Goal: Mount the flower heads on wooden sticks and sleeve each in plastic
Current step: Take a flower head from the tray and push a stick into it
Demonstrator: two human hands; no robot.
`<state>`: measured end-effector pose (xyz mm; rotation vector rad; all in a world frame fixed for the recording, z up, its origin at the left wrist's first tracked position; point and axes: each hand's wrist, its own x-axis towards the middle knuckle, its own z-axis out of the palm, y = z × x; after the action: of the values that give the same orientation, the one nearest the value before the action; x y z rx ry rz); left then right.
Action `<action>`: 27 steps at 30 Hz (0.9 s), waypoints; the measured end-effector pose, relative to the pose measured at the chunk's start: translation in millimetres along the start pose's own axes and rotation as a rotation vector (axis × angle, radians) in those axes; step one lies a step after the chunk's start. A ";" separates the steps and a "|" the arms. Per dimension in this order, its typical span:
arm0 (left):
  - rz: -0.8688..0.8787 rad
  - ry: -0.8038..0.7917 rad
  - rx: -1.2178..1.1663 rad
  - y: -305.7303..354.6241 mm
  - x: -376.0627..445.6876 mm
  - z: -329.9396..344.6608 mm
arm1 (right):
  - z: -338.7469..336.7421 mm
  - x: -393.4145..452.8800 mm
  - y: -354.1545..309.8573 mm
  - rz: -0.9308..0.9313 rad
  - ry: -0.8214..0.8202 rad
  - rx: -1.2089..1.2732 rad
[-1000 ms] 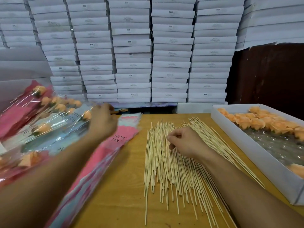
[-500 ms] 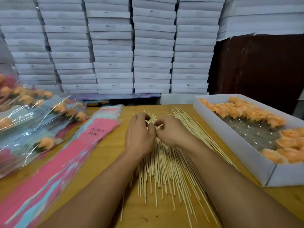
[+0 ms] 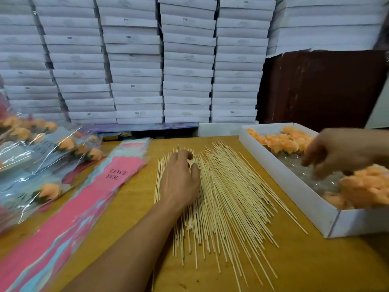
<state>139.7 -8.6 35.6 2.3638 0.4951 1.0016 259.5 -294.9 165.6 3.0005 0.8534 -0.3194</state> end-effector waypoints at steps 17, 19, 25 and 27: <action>-0.051 -0.037 -0.023 -0.3 -1.5 -3.1 | 46.1 12.6 20.6 -0.034 -0.197 -0.240; -0.054 -0.038 -0.026 -0.2 -1.7 -3.6 | 44.7 15.5 22.4 -0.006 -0.207 -0.216; -0.054 -0.036 -0.089 0.1 -1.0 -6.9 | 13.5 15.2 54.6 -0.027 0.032 0.235; -0.029 -0.042 -0.183 2.0 -1.5 -8.4 | 0.1 13.4 50.7 -0.056 0.122 0.349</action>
<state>132.8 -8.2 40.9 2.2048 0.4031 0.9399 297.0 -331.1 160.3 3.3523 0.9870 -0.3191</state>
